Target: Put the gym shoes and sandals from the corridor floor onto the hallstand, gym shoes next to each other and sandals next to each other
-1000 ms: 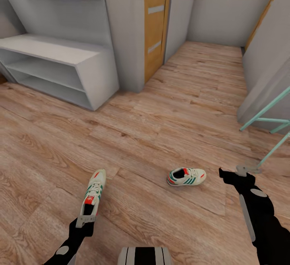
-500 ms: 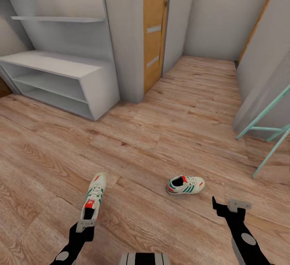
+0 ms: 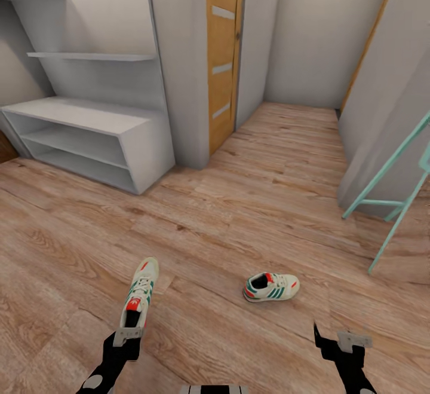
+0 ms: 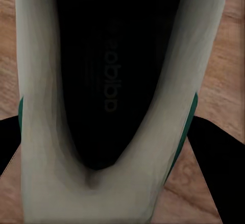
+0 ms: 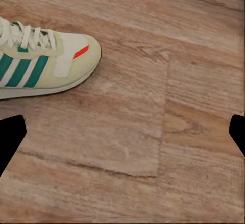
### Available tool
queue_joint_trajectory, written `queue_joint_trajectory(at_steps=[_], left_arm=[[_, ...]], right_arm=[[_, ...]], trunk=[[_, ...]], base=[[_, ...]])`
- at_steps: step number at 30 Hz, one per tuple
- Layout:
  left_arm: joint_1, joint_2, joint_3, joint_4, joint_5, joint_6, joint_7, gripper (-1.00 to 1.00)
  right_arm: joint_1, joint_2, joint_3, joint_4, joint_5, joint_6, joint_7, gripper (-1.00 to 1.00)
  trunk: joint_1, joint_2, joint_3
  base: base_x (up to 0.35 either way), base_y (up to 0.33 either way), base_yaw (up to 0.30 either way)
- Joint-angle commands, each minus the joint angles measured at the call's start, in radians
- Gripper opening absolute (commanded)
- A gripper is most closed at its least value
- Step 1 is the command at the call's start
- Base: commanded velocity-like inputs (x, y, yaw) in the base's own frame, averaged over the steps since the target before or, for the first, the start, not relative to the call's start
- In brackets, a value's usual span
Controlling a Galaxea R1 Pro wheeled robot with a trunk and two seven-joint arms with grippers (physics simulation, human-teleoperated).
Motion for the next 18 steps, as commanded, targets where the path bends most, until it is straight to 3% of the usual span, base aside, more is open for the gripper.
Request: queue_joint_trajectory(at_steps=[1, 3, 7, 18], left_arm=[[0.0, -0.001, 0.008, 0.001, -0.007, -0.003, -0.006, -1.0], [0.0, -0.001, 0.008, 0.001, -0.007, -0.003, -0.006, -1.0], [0.001, -0.001, 0.008, 0.002, -0.008, -0.003, -0.006, -1.0], [0.001, -0.001, 0.008, 0.002, -0.01, -0.003, -0.006, -1.0]], right_arm=[[-0.001, 0.0, -0.005, 0.014, 0.008, -0.014, 0.001, 1.0], [0.0, -0.001, -0.005, 0.063, 0.009, -0.069, -0.002, 1.0], [0.0, -0.001, -0.005, 0.11, 0.009, -0.111, -0.006, 1.0], [0.001, 0.001, -0.005, 0.134, 0.009, -0.123, -0.009, 1.0]], trunk=[[-0.001, 0.0, 0.005], [-0.001, 0.001, 0.016], [-0.003, 0.001, 0.038], [-0.008, 0.004, 0.097]], base=[[0.0, 0.0, -0.07], [0.0, 0.0, -0.07], [0.0, 0.0, -0.07], [0.0, 0.0, -0.075]])
